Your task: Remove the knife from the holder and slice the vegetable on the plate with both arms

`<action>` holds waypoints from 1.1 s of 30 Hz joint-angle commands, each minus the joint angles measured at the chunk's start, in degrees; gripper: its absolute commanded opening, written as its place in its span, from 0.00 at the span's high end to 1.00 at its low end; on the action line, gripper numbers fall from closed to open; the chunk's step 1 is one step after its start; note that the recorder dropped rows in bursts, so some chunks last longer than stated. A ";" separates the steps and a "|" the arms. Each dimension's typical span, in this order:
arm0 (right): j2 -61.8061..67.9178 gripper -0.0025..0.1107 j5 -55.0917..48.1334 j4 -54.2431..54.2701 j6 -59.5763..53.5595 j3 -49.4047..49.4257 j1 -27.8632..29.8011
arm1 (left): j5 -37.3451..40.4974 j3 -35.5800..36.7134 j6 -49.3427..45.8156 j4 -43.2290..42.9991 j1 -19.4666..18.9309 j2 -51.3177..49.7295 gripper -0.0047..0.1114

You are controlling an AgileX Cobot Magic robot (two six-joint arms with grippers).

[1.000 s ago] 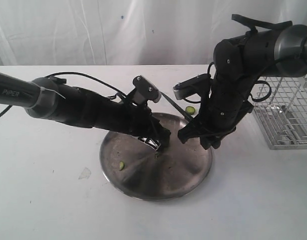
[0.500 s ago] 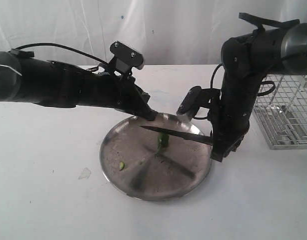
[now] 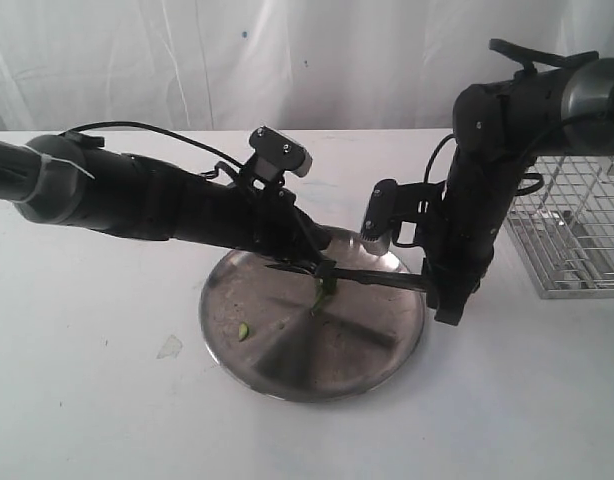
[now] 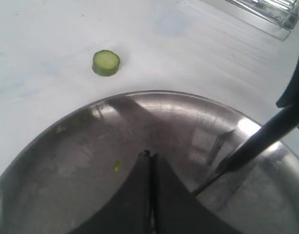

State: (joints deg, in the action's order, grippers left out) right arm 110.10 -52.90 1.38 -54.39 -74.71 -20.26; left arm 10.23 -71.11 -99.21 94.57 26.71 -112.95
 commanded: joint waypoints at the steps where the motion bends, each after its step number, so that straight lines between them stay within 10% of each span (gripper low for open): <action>1: 0.30 0.98 0.81 0.57 -0.81 0.09 0.36 | -2.85 -1.31 0.43 1.34 -0.02 0.26 0.96; 33: 1.42 0.98 3.11 3.23 0.59 0.09 2.60 | -4.06 -1.66 0.31 0.86 -0.12 -4.14 0.96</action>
State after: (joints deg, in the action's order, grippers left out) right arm 111.28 -49.30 3.08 -54.03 -74.71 -18.25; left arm 5.68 -72.65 -99.08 94.74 26.71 -115.88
